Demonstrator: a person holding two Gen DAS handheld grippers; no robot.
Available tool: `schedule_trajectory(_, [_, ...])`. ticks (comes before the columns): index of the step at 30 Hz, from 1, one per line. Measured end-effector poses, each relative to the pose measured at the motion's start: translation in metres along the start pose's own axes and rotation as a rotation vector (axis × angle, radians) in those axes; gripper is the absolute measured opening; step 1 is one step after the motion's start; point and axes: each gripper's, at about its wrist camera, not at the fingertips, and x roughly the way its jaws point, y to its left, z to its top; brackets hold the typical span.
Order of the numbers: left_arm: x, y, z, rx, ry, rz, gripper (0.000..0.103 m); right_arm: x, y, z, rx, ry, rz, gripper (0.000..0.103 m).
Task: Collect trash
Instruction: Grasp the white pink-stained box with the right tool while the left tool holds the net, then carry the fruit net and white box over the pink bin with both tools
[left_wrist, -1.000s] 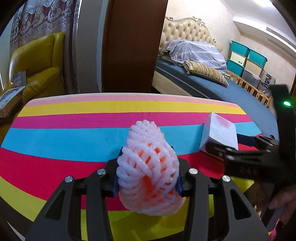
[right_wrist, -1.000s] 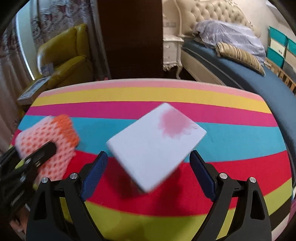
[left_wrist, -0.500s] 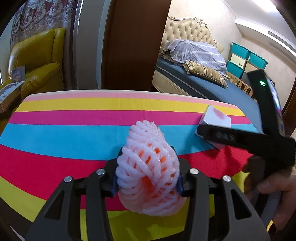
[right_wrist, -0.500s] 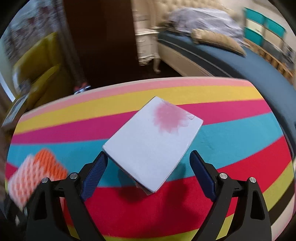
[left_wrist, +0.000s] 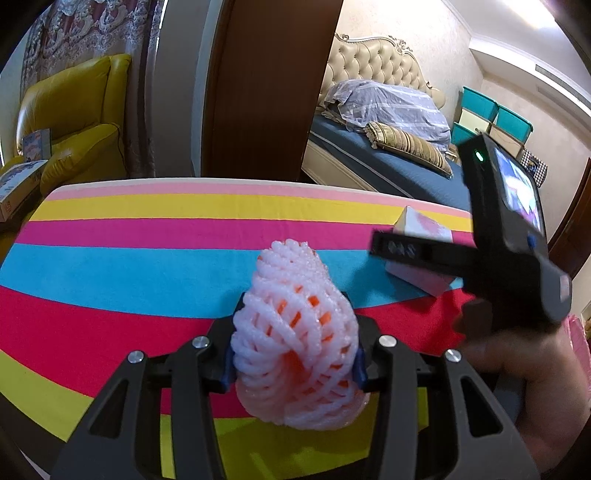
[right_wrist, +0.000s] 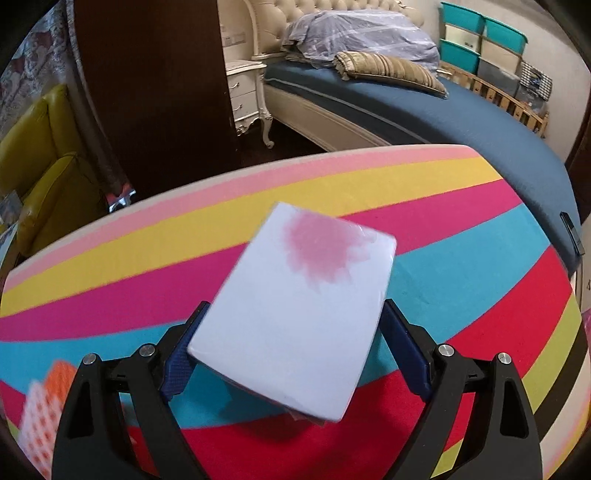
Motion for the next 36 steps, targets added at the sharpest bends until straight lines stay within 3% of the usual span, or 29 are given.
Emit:
schedule_trajectory(2, [0.000, 0.000, 0.000, -0.005, 0.000, -0.002, 0.045, -0.007, -0.007, -0.005, -0.033, -0.021, 0.025, 0.068])
schedule_trajectory(8, [-0.002, -0.004, -0.002, 0.010, -0.007, 0.003, 0.045, -0.036, -0.020, -0.030, -0.200, -0.039, 0.124, 0.068])
schedule_trajectory(11, [-0.001, -0.006, -0.003, 0.023, -0.009, 0.013, 0.045, -0.040, -0.025, -0.038, -0.242, -0.028, 0.117, 0.068])
schedule_trajectory(15, [-0.001, -0.011, -0.004, 0.042, -0.013, 0.025, 0.045, -0.033, -0.033, -0.039, -0.202, -0.018, 0.108, 0.081])
schedule_trajectory(22, [-0.001, -0.013, -0.004, 0.050, -0.010, 0.030, 0.045, -0.024, -0.029, -0.030, -0.199, -0.029, 0.125, 0.082])
schedule_trajectory(23, [0.000, -0.013, -0.004, 0.050, -0.010, 0.031, 0.045, -0.025, -0.028, -0.030, -0.206, -0.032, 0.133, 0.079])
schedule_trajectory(24, [-0.001, -0.014, -0.004, 0.051, -0.010, 0.033, 0.045, -0.028, -0.028, -0.033, -0.215, -0.041, 0.137, 0.065])
schedule_trajectory(31, [-0.001, -0.020, -0.004, 0.070, -0.017, 0.052, 0.045, -0.056, -0.023, -0.047, -0.283, -0.142, 0.125, 0.063])
schedule_trajectory(36, [-0.002, -0.023, -0.006, 0.077, -0.021, 0.060, 0.045, -0.077, -0.030, -0.066, -0.261, -0.172, 0.144, 0.063])
